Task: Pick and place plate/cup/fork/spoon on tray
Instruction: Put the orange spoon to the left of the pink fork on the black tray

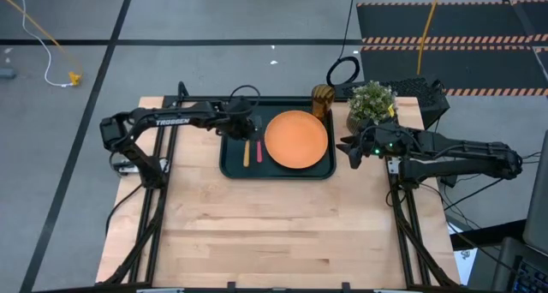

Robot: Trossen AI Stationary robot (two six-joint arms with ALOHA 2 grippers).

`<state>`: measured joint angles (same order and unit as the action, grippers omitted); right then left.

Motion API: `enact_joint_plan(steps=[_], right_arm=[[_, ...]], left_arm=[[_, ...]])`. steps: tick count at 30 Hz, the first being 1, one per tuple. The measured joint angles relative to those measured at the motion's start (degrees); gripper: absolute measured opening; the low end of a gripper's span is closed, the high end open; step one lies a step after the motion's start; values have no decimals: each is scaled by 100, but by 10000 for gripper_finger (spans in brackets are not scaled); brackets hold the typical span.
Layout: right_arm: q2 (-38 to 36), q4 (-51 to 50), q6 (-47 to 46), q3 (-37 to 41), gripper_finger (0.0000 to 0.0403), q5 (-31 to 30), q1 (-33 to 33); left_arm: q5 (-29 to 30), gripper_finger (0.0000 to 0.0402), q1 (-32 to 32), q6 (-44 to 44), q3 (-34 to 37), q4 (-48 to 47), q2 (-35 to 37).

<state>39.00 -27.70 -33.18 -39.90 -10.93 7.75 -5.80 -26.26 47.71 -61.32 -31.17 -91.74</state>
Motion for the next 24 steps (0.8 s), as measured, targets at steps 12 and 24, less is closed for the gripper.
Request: enact_joint_plan(steps=[12, 24], right_arm=[[0, 2, -465, 0, 164, 203, 0], [2, 221, -469, 0, 164, 207, 0]], left_arm=[[-167, 18, -702, -77, 840, 1092, -22], [-9, 20, -743, -368, 881, 1160, -22]])
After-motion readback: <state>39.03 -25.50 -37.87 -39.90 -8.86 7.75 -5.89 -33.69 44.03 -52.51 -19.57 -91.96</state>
